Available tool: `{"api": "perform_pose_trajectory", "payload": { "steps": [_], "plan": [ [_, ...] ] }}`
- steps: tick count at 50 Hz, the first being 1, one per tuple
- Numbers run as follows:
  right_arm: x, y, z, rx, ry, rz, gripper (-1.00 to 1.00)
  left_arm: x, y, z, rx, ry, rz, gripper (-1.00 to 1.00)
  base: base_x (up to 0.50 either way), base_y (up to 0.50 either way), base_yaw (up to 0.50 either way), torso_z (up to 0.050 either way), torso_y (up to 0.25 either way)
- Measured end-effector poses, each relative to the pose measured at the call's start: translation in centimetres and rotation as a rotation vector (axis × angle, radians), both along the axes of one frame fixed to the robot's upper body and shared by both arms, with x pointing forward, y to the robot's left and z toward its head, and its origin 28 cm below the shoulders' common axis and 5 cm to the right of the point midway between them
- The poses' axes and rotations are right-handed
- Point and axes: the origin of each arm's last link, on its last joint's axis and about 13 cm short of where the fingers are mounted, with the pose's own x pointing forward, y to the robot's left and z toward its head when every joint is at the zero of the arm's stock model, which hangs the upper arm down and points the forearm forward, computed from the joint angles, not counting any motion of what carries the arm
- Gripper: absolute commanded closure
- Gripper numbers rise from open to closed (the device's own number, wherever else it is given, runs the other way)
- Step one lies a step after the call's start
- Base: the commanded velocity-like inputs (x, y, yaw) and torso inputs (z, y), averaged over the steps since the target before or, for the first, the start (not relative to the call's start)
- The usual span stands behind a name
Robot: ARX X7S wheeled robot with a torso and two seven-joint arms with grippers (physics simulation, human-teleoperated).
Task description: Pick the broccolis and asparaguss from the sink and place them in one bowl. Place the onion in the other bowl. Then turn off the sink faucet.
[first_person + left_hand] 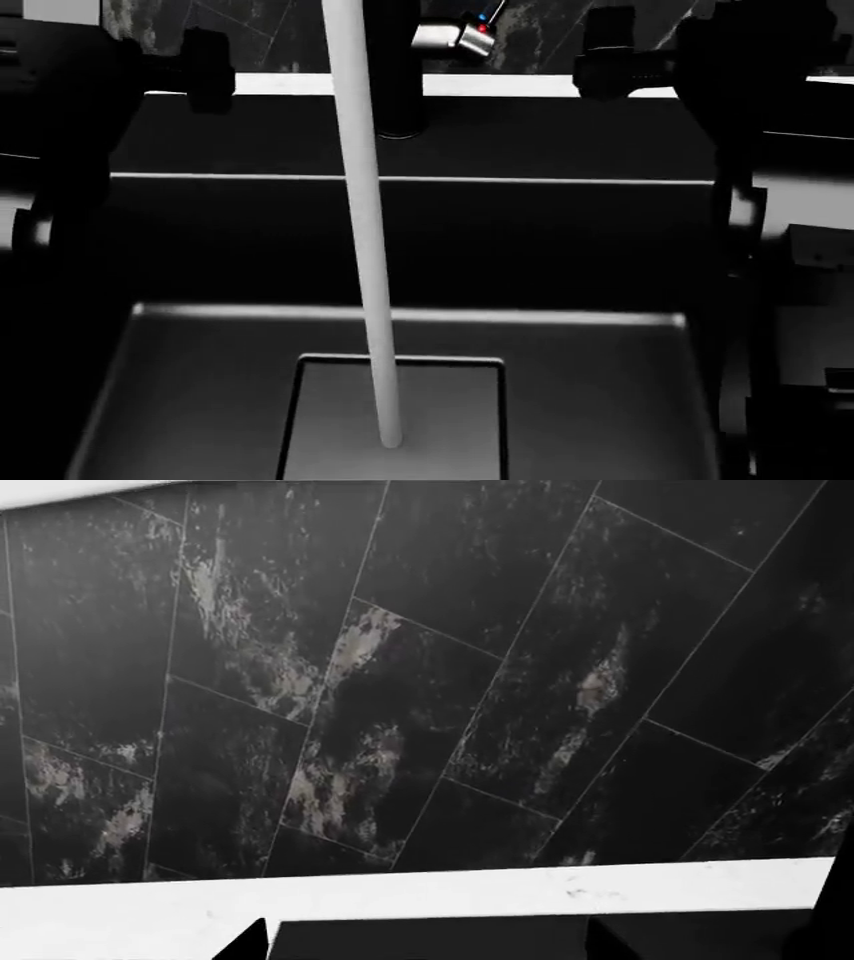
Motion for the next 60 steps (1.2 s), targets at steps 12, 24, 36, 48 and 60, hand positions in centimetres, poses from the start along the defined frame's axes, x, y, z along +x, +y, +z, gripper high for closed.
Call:
{"api": "perform_pose_trajectory", "payload": {
  "steps": [12,24,36,48,60],
  "plan": [
    [0.1,0.2,-0.1,-0.01,-0.019,-0.001,-1.0,0.0,0.0,-0.2,0.01,0.006,0.012,-1.0,0.17,0.0,0.0,0.0,0.0],
    [0.2,0.3,-0.6,-0.012,-0.026,-0.001,-1.0,0.0,0.1,-0.4,0.016,0.015,0.024,-1.0,0.27,0.0,0.0,0.0,0.0],
    [0.2,0.1,-1.3,-0.016,-0.024,-0.008,-1.0,-0.1,0.0,-0.6,0.004,0.02,0.022,-1.0,0.06,0.0,0.0,0.0,0.0],
    [0.2,0.2,-1.4,-0.012,-0.033,-0.007,-1.0,0.0,0.1,-0.7,-0.016,0.015,0.02,-1.0,0.0,0.0,0.0,0.0,0.0],
    [0.3,0.4,-1.0,0.007,-0.065,-0.001,-1.0,0.0,0.1,-0.3,-0.032,-0.016,0.003,-1.0,0.0,0.0,0.0,0.007,-0.061]
  ]
}}
